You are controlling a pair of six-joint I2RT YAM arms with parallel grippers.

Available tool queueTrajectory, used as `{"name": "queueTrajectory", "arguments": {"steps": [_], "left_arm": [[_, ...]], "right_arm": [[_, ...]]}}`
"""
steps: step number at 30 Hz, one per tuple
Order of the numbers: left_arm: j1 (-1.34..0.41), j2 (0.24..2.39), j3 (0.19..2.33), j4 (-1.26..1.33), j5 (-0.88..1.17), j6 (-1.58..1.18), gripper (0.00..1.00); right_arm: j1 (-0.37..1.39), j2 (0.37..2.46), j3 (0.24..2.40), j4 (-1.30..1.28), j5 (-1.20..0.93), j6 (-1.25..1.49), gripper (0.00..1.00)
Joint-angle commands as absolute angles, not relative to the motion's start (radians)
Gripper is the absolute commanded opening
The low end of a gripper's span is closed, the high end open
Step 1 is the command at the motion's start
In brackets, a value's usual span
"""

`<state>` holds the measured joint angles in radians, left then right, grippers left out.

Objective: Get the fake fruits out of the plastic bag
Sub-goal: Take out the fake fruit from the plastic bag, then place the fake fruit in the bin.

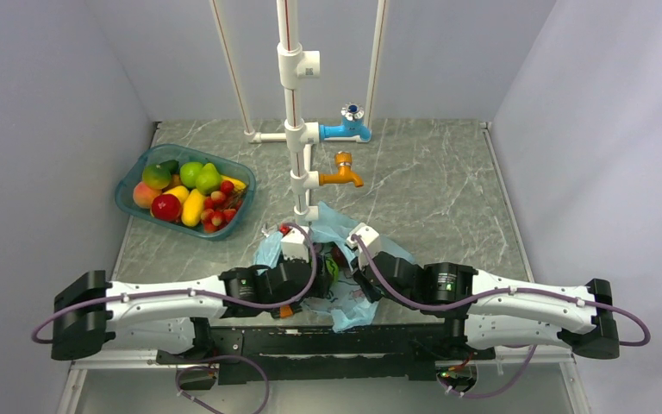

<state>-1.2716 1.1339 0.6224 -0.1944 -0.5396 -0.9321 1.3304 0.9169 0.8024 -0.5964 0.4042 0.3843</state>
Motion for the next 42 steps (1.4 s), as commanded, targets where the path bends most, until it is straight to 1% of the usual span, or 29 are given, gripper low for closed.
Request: {"name": "queueTrajectory", "arguments": {"steps": [1, 4, 10, 14, 17, 20, 25, 31, 36, 38, 39, 42], "left_arm": [[-1.276, 1.019, 0.605, -0.168, -0.35, -0.874, 0.36], [-1.276, 0.916, 0.562, -0.161, -0.286, -0.867, 0.33], [-1.276, 0.65, 0.489, -0.146, -0.206, -0.866, 0.32], [-1.276, 0.52, 0.484, -0.181, -0.171, -0.824, 0.32], [-1.276, 0.447, 0.529, -0.278, -0.199, -0.822, 0.29], [-1.275, 0.396, 0.617, -0.425, -0.281, -0.808, 0.25], [-1.275, 0.384, 0.788, -0.59, -0.406, -0.738, 0.23], [-1.275, 0.456, 1.017, -0.713, -0.463, -0.618, 0.19], [-1.275, 0.54, 1.157, -0.861, -0.625, -0.633, 0.08], [-1.275, 0.571, 1.171, -0.942, -0.69, -0.683, 0.05], [-1.275, 0.578, 1.169, -0.99, -0.725, -0.719, 0.01], [-1.275, 0.568, 1.142, -1.049, -0.837, -0.795, 0.0]], "right_arm": [[1.335, 0.907, 0.802, -0.566, 0.499, 0.414, 0.0], [1.335, 0.897, 0.804, -0.569, 0.524, 0.409, 0.0], [1.335, 0.894, 0.802, -0.577, 0.546, 0.405, 0.0], [1.335, 0.897, 0.798, -0.569, 0.536, 0.406, 0.0], [1.335, 0.896, 0.798, -0.569, 0.537, 0.408, 0.0], [1.334, 0.898, 0.792, -0.558, 0.53, 0.402, 0.0], [1.335, 0.916, 0.792, -0.547, 0.525, 0.389, 0.0], [1.335, 0.921, 0.788, -0.541, 0.518, 0.385, 0.0], [1.335, 0.923, 0.79, -0.545, 0.518, 0.382, 0.0], [1.336, 0.921, 0.791, -0.545, 0.52, 0.384, 0.0], [1.335, 0.92, 0.789, -0.547, 0.52, 0.385, 0.0], [1.335, 0.915, 0.784, -0.546, 0.517, 0.387, 0.0]]}}
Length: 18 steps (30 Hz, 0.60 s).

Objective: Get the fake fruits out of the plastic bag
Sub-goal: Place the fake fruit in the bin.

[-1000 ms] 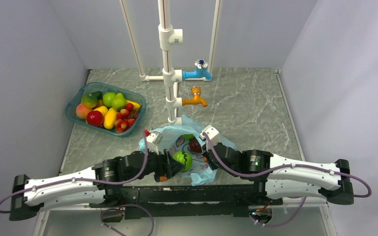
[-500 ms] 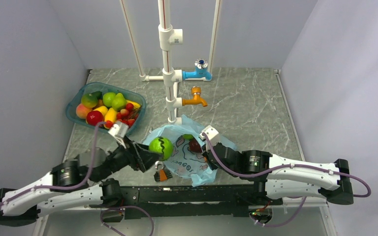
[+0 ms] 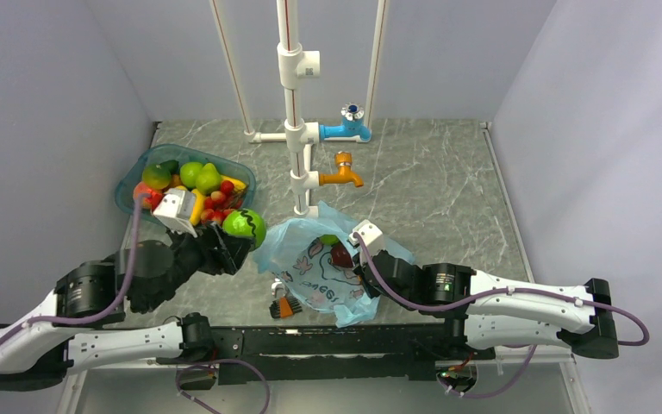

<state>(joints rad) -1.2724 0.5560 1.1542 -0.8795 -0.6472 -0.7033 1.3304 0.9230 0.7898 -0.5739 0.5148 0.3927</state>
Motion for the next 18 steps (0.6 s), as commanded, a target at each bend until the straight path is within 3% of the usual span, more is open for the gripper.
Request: {"name": "queueTrajectory", "arguments": {"steps": [1, 5, 9, 15, 18], "left_arm": [[-1.275, 0.563, 1.137, -1.058, -0.87, -0.797, 0.0], [-1.27, 0.571, 1.131, -1.122, -0.976, -0.81, 0.0], [-1.201, 0.619, 1.116, -1.099, -0.944, -0.743, 0.0], [-0.717, 0.741, 1.08, -0.897, -0.551, -0.461, 0.0], [-0.55, 0.823, 1.1, -0.872, -0.464, -0.389, 0.0]], "right_arm": [[1.335, 0.915, 0.784, -0.545, 0.516, 0.384, 0.0], [1.335, 0.922, 0.79, -0.544, 0.514, 0.375, 0.0], [1.335, 0.931, 0.795, -0.534, 0.507, 0.369, 0.0], [1.335, 0.946, 0.802, -0.531, 0.489, 0.371, 0.0], [1.335, 0.938, 0.803, -0.528, 0.482, 0.37, 0.0]]}}
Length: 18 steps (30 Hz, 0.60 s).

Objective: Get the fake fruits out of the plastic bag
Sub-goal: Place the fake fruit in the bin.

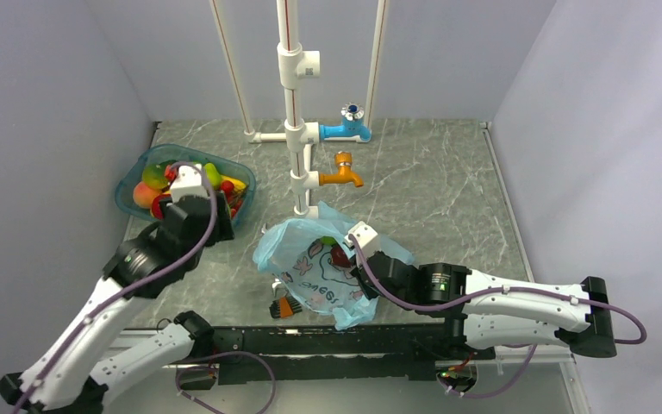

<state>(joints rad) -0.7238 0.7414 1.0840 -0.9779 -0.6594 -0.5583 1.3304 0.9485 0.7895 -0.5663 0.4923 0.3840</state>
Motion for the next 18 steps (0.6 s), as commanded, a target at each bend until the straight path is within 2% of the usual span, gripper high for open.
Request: {"name": "queueTrajectory", "arguments": {"steps": [1, 8, 18], "left_arm": [[-0.491, 0.848, 1.108, -0.867, -0.442, -0.374, 0.0], [-0.189, 0.983, 1.046, -0.693, -0.295, -0.437, 0.0], [0.018, 1.26, 1.12, -0.556, -0.256, -0.483, 0.0]], "right_arm": [[1.335, 0.934, 0.805, -0.529, 0.483, 0.37, 0.0], [1.336, 0.924, 0.795, -0.52, 0.483, 0.361, 0.0], [1.335, 0.919, 0.762, -0.494, 0.471, 0.357, 0.0]]}}
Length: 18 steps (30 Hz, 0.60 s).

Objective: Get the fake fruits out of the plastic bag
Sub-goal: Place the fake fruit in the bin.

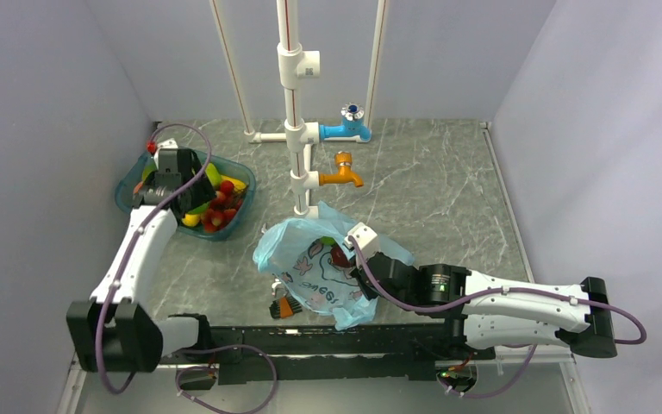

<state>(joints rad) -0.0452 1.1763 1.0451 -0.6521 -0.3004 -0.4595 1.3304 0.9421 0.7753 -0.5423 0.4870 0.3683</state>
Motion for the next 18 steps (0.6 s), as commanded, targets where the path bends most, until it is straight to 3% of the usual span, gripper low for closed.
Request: {"name": "queueTrajectory", "arguments": {"steps": [1, 2, 5, 7, 10, 13, 18], "left_arm": [[0.037, 1.29, 1.145, -0.55, -0.251, -0.482, 0.0], [0.051, 1.322, 1.173, -0.554, -0.251, -0.48, 0.03], [0.094, 1.419, 1.279, -0.579, -0.253, -0.476, 0.29], [0.122, 1.468, 1.349, -0.608, -0.242, -0.467, 0.65], [0.139, 1.506, 1.455, -0.67, -0.225, -0.423, 0.98], [0.139, 1.464, 1.453, -0.709, -0.228, -0.408, 0.99], [0.139, 1.244, 1.248, -0.66, -0.164, -0.443, 0.99]], "right_arm": [[1.334, 0.919, 0.76, -0.495, 0.471, 0.357, 0.0], [1.335, 0.92, 0.761, -0.497, 0.471, 0.357, 0.0], [1.335, 0.92, 0.764, -0.502, 0.47, 0.359, 0.0], [1.335, 0.915, 0.762, -0.5, 0.464, 0.359, 0.0], [1.335, 0.911, 0.762, -0.499, 0.458, 0.36, 0.0], [1.335, 0.912, 0.766, -0.502, 0.459, 0.363, 0.0], [1.335, 0.913, 0.777, -0.51, 0.452, 0.36, 0.0]]}}
